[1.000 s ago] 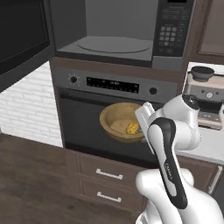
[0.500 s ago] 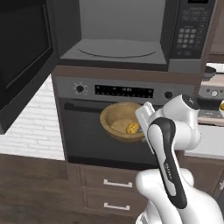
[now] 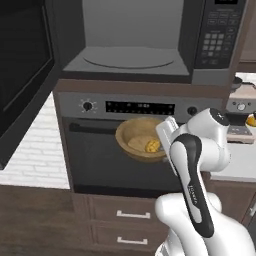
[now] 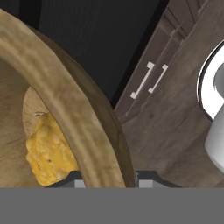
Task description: Pick the squash from the sink and place it in the bowl. Then pick the bowl and place it in the microwave. Then close the microwave door and press the start button.
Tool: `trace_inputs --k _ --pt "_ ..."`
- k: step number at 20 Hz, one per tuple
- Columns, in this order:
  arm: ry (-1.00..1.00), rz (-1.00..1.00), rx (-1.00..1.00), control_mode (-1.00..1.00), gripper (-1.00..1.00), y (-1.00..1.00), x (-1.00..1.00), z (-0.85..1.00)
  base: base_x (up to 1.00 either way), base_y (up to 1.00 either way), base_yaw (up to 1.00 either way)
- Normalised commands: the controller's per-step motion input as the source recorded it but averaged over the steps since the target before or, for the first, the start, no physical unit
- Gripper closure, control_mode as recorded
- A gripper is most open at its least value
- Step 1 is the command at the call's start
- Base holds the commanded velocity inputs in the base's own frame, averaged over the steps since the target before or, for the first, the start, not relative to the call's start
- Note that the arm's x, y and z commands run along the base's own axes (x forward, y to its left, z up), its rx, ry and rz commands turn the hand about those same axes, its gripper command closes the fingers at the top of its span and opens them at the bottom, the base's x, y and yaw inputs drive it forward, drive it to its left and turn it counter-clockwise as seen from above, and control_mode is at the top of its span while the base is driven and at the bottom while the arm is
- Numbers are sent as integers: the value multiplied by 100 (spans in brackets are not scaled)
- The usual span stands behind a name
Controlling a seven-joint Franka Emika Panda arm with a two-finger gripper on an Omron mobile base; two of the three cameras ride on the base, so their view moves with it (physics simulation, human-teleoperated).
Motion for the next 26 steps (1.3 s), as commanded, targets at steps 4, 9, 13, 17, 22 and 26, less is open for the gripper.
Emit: trace_inputs --k 4,9,13,17,22,26 --pt "0 0 0 100 100 0 0 0 53 62 -28" --pt "0 0 0 100 100 0 0 0 25 32 -33" --pt "0 0 0 100 100 0 0 0 4 14 -36" --pt "0 0 0 100 100 0 0 0 9 19 -34" --pt "0 0 0 100 100 0 0 0 -35 0 -11" --pt "0 0 0 100 100 0 0 0 -43 9 -1"
